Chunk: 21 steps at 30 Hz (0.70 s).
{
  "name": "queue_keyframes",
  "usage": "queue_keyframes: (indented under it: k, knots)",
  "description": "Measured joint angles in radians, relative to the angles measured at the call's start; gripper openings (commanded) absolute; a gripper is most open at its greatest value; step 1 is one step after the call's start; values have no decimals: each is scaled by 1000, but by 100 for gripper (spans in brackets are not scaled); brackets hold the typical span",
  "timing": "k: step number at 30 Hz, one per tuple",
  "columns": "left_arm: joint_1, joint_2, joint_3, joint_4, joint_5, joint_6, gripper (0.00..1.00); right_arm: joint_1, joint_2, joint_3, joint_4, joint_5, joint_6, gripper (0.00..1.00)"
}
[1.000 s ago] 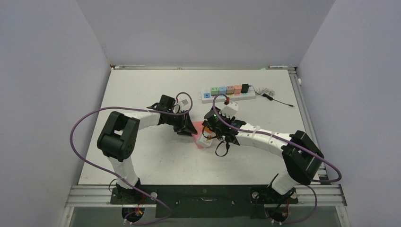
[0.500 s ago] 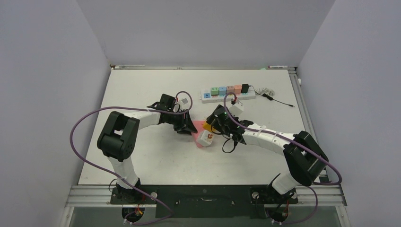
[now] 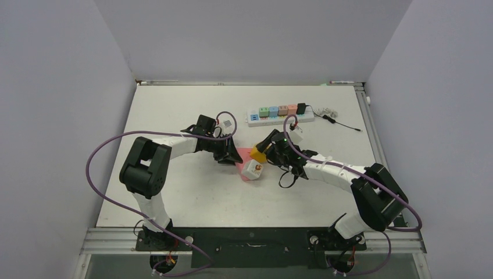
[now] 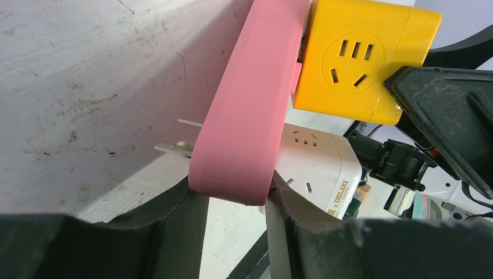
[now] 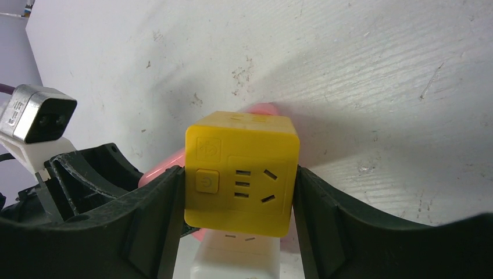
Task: Pull the plug off the socket
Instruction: Remove the plug from the socket.
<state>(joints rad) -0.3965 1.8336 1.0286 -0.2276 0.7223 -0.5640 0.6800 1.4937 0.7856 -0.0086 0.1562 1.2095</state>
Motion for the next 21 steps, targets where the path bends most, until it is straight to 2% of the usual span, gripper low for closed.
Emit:
queue_keyframes:
  k: [7,21]
  knots:
    - [-2,0,5,0,-3,15,0,16,-20,-22,5,31,29,5]
    - [-15,0,5,-45,21,44,0,200,-24,61,-189,325,58,5]
